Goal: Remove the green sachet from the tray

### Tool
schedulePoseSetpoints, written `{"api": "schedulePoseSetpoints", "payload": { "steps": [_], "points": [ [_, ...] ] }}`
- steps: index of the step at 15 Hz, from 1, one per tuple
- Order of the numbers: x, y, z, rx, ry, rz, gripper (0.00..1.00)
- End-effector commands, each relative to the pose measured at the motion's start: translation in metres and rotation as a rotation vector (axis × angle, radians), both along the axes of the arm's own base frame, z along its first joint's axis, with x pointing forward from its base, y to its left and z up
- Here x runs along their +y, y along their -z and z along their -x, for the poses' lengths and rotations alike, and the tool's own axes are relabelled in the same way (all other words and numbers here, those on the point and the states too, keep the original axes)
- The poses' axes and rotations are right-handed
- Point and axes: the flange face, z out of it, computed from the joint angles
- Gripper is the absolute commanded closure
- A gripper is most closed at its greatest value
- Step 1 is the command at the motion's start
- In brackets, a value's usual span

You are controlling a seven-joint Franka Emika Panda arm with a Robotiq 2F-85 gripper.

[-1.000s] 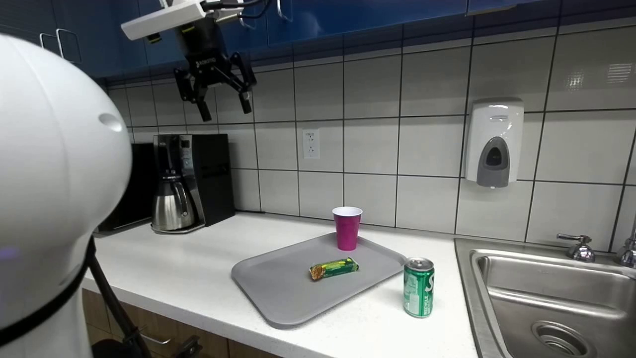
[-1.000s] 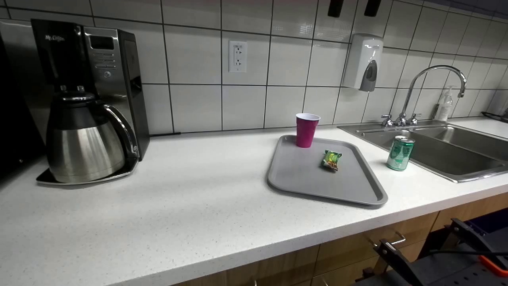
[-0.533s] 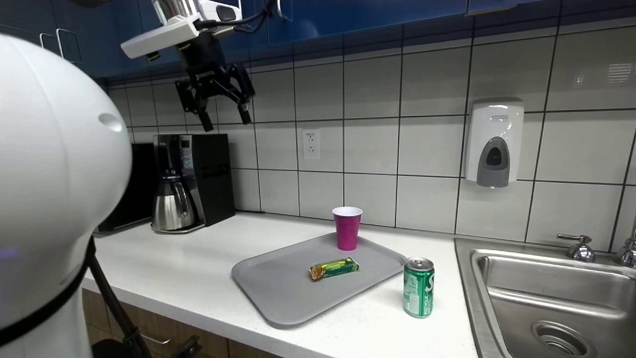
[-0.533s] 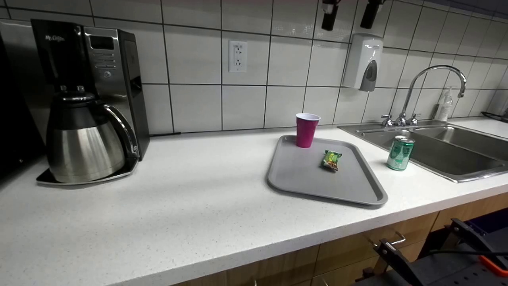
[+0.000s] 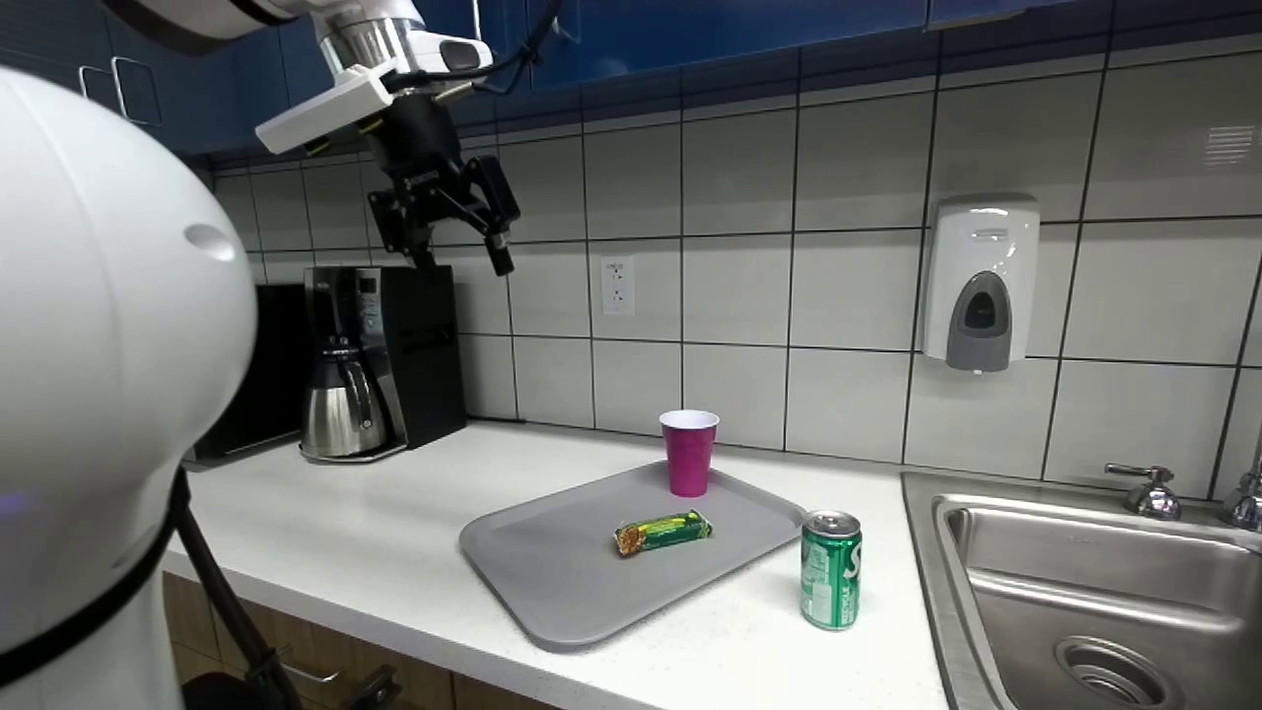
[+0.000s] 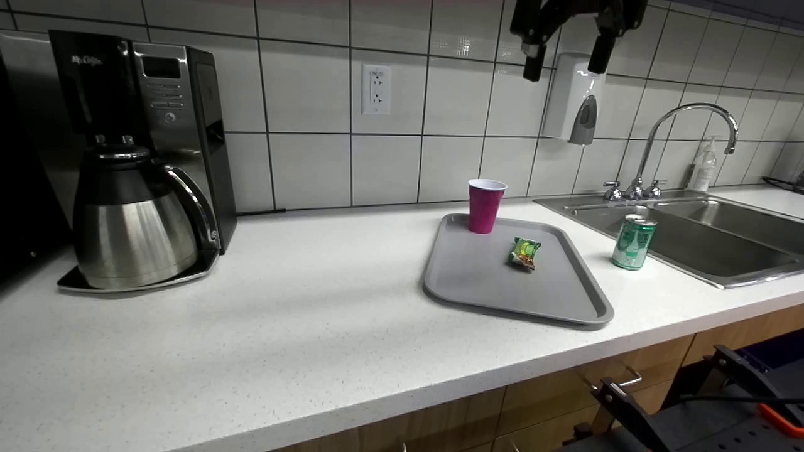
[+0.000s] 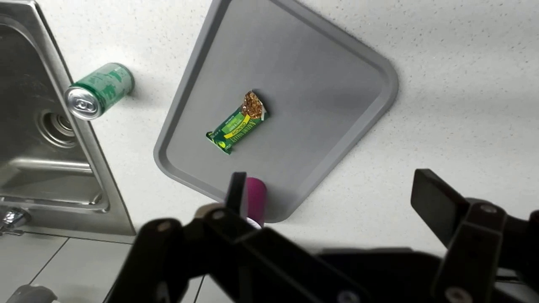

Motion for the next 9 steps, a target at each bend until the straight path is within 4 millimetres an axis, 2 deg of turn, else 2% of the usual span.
{"api": "schedulePoseSetpoints", "payload": {
  "steps": [1,9],
  "points": [
    [-0.010,0.016,0.003,-0.032,0.079,0.008,0.00],
    [-0.029,0.046,-0.011,-0.041,0.240,-0.030,0.00]
  ]
}}
